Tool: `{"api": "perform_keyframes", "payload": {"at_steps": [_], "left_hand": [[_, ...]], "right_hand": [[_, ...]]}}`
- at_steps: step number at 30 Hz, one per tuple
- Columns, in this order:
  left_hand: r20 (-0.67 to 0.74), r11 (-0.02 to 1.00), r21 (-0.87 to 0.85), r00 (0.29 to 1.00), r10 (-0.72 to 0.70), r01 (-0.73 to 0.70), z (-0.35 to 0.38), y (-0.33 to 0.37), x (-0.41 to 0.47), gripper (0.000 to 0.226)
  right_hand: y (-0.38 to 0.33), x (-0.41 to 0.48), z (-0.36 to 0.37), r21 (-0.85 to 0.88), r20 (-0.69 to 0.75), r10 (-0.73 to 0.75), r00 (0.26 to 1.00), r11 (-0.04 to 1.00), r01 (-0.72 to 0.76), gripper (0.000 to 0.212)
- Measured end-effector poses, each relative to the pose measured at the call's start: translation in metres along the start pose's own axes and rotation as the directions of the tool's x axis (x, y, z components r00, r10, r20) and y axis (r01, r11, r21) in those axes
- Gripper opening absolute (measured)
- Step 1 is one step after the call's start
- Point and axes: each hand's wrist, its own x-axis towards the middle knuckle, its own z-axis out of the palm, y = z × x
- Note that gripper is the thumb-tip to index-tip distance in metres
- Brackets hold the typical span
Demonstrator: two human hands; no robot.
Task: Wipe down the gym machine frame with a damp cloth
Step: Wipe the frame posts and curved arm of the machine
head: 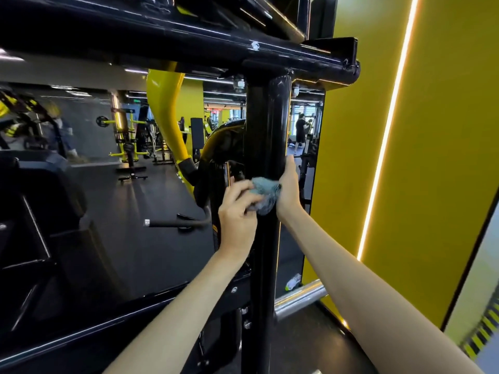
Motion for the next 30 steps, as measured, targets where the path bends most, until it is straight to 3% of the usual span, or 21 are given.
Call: {"api": "perform_keyframes", "payload": {"at_steps": [3, 5, 9, 11, 13, 18, 20, 24, 27, 30], "left_hand": [[0.101, 0.997, 0.007, 0.992, -0.075, 0.074, -0.009, -0.009, -0.036, 0.033], [0.125, 0.998, 0.021, 0.99, -0.062, 0.059, -0.011, -0.006, -0.029, 0.034], [-0.008, 0.998, -0.029, 0.998, -0.059, 0.058, 0.0, 0.009, 0.019, 0.035], [-0.054, 0.994, -0.051, 0.993, -0.103, 0.1, 0.006, 0.01, 0.021, 0.033], [-0.031, 0.99, -0.037, 0.99, -0.135, 0.134, 0.005, 0.002, -0.004, 0.027], [0.159, 0.941, -0.018, 0.931, -0.33, 0.337, -0.011, -0.012, -0.053, 0.043], [0.11, 0.917, -0.058, 0.915, -0.388, 0.396, -0.008, -0.004, -0.028, 0.047], [-0.039, 0.965, -0.035, 0.965, -0.261, 0.259, 0.001, -0.001, 0.027, 0.042], [-0.006, 0.945, -0.004, 0.945, -0.327, 0.327, -0.002, -0.02, 0.009, 0.03], [0.12, 0.897, 0.093, 0.889, -0.441, 0.432, -0.015, -0.033, -0.049, 0.039]], "right_hand": [[0.0, -0.002, 0.008, -0.161, -0.106, -0.103, 0.989, 0.983, 0.085, 0.071], [0.002, -0.002, 0.008, -0.125, -0.127, -0.042, 0.991, 0.992, 0.026, 0.079], [-0.004, -0.003, 0.004, 0.061, -0.056, -0.017, 0.998, 0.998, 0.02, 0.064], [0.0, 0.001, 0.003, -0.033, -0.028, -0.053, 0.998, 0.998, 0.052, 0.065], [0.002, 0.0, 0.003, -0.116, -0.038, -0.057, 0.998, 0.992, 0.052, 0.071], [0.005, 0.009, -0.004, 0.008, 0.013, -0.063, 0.998, 0.998, 0.063, 0.054], [0.005, 0.009, -0.003, 0.006, 0.027, -0.057, 0.998, 0.998, 0.057, 0.051], [0.004, 0.006, 0.001, 0.037, 0.048, -0.038, 0.998, 0.999, 0.036, 0.056], [0.003, 0.007, 0.001, 0.056, 0.044, -0.025, 0.999, 0.998, 0.023, 0.054], [0.003, 0.006, -0.001, -0.007, 0.028, -0.049, 0.998, 0.999, 0.049, 0.052]]}}
